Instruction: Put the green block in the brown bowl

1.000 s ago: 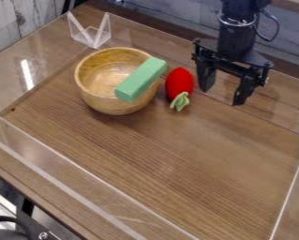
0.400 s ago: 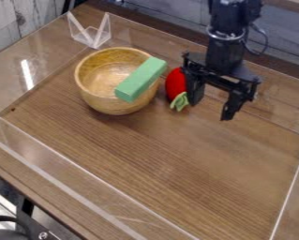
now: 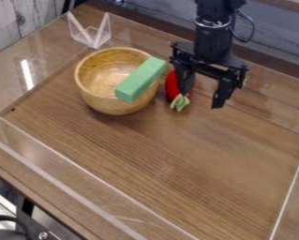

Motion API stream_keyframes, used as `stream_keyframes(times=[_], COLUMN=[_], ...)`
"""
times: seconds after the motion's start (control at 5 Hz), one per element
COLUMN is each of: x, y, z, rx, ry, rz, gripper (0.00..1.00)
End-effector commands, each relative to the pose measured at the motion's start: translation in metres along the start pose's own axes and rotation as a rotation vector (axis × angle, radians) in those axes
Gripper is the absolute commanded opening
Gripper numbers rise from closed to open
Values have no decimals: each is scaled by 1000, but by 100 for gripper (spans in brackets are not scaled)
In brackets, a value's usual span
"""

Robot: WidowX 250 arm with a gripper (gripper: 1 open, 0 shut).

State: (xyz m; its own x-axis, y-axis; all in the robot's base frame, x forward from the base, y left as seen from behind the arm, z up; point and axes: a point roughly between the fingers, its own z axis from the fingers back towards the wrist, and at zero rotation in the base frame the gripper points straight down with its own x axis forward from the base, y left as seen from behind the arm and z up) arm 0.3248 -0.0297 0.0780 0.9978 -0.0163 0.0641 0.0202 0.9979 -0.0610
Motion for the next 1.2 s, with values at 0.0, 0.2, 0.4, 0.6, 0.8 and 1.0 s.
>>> stream_keyframes(times=[0.0, 0.2, 0.4, 0.6, 0.8, 1.0], x=[7, 3, 0, -1, -4, -8], y=[6, 13, 21, 41, 74, 111], z=[16, 10, -3, -2, 5, 10], rx=[2, 8, 15, 15, 4, 0], ry=[-44, -15, 11, 0, -17, -35], rz=[57, 117, 158, 218, 200, 182], gripper=[100, 100, 100, 100, 100, 100])
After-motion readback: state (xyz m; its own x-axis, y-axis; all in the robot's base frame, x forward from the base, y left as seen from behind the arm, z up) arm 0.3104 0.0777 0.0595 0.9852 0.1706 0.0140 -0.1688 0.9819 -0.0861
